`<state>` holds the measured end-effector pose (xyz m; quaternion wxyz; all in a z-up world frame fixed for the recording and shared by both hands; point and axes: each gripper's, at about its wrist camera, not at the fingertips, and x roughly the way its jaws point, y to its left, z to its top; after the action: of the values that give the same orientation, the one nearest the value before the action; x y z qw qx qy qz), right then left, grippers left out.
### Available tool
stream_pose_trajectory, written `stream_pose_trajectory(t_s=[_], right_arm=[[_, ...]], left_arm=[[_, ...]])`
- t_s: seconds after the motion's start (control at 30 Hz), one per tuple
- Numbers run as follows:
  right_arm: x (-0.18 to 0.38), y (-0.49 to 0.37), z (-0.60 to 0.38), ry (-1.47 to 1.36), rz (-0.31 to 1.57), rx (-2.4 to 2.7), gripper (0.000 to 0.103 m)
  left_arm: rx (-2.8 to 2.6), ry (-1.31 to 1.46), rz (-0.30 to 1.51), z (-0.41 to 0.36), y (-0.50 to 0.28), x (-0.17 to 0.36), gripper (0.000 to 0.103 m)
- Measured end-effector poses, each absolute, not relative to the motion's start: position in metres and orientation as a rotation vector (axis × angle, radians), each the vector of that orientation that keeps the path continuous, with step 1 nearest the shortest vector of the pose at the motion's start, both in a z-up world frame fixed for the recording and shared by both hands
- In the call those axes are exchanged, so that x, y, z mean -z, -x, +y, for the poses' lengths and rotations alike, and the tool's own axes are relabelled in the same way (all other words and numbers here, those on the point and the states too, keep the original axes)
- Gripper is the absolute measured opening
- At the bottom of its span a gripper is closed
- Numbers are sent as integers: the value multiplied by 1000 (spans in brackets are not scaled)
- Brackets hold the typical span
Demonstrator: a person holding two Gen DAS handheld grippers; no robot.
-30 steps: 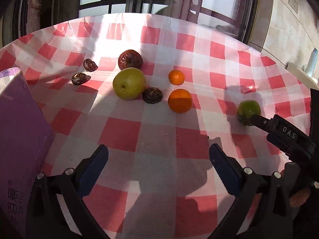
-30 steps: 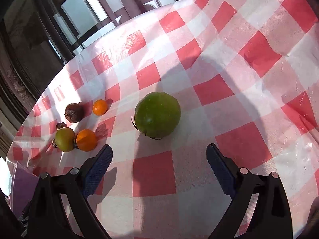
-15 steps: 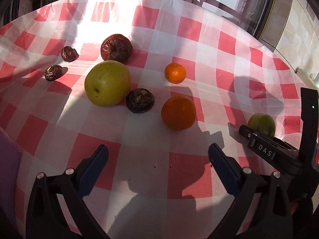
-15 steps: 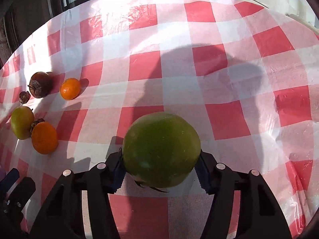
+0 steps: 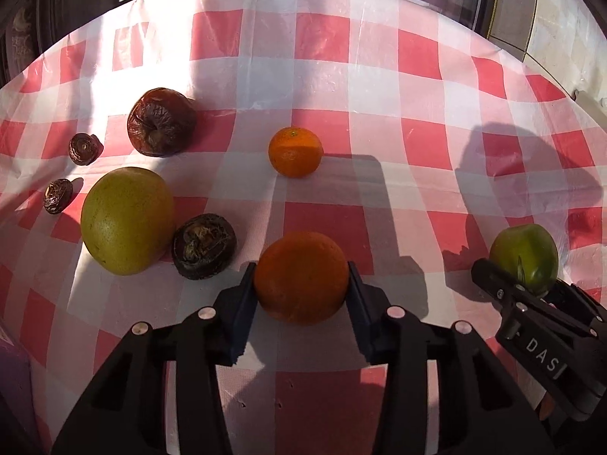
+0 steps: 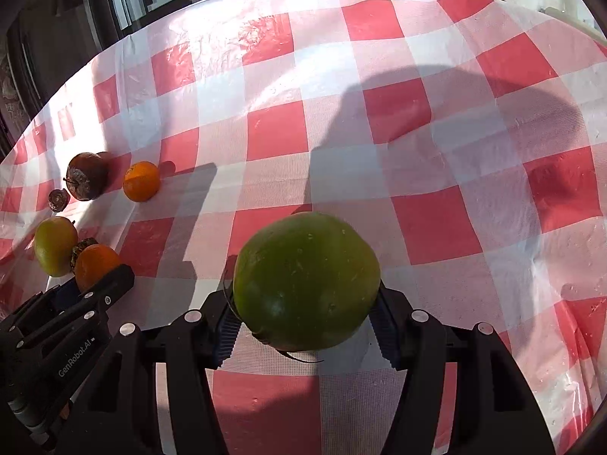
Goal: Organize fruits
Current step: 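Carry the green fruit and the orange to the white box with both grippers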
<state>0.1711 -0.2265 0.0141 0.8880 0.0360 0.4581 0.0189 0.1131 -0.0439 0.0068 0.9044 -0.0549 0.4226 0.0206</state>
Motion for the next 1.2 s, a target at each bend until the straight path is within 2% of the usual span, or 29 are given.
stream_pose_trajectory(t_s=[0.73,0.93,1.03,1.2], right_arm=[[-13,-171,-232,-148,936,-74,59],[-18,-156,-230,-231,930,-185,58],[-17,-135,-233,-379,936,-247,59],[-18,-97,-209,-442,940,-337,58]], left_arm=[[-59,231,834,-25,-103,-9,44],[-71,239,854,-17,-55,-11,44],[-72,225,838,-8,-23,-18,44],[-83,230,807,14,27,-41,44]])
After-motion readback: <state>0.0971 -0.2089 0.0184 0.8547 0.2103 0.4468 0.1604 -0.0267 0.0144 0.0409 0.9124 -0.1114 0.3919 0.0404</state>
